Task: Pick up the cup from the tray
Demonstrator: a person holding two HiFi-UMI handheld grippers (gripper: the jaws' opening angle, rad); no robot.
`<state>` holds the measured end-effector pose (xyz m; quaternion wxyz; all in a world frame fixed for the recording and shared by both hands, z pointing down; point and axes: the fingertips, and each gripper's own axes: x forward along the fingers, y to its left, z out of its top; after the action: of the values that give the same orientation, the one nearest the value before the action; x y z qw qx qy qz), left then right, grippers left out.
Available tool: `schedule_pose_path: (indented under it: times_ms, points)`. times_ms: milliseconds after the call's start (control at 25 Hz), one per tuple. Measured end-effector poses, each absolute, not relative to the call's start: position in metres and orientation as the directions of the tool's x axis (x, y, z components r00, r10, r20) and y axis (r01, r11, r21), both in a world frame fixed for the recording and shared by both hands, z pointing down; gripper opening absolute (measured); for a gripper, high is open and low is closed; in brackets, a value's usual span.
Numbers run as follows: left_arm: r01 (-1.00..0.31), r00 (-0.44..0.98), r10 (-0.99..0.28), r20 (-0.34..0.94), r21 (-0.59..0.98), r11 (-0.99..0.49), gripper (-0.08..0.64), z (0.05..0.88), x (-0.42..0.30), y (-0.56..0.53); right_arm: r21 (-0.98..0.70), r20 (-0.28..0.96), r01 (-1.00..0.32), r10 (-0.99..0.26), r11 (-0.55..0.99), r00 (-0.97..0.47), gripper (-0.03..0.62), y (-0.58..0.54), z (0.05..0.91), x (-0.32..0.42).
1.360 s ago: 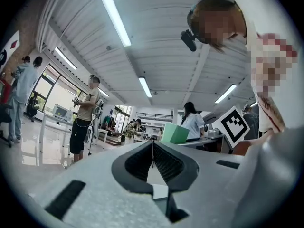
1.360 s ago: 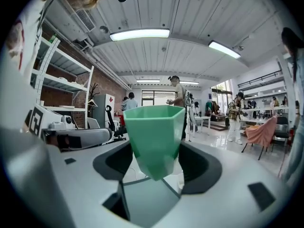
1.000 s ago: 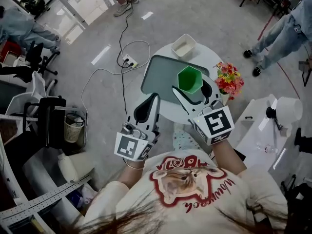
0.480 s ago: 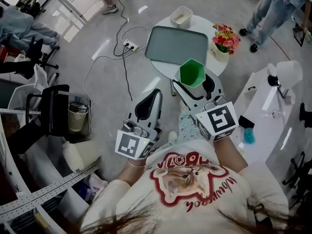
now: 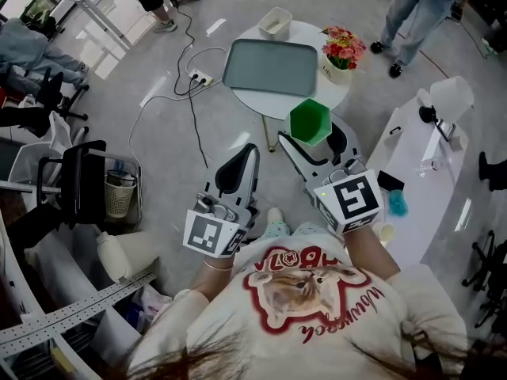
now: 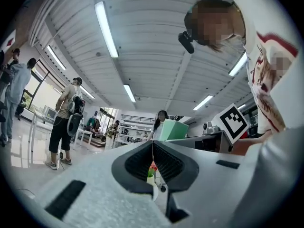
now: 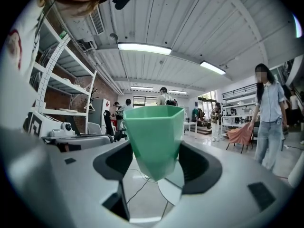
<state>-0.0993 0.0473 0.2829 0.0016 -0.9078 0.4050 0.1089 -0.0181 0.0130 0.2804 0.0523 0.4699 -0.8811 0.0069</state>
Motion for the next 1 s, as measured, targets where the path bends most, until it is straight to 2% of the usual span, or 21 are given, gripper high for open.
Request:
schedule_pose_path:
  times_ms: [560,1000]
  points:
    - [-0.755,0.619,-0.755,-0.216,0.101,-0.648,0.015,0.273,-0.046,0.143,0.042,0.117,-0.796,-0.794,0.604,-0.597,0.301,0.111,0.274,0.022]
    - [-0.718,0.670,-0.716,-0.196,0.078,-0.692,0.015,0.264,-0.044,0.173,0.019,0.082,-0.838,-0.836,0.545,-0.542,0.301,0.142,0.262,0.029]
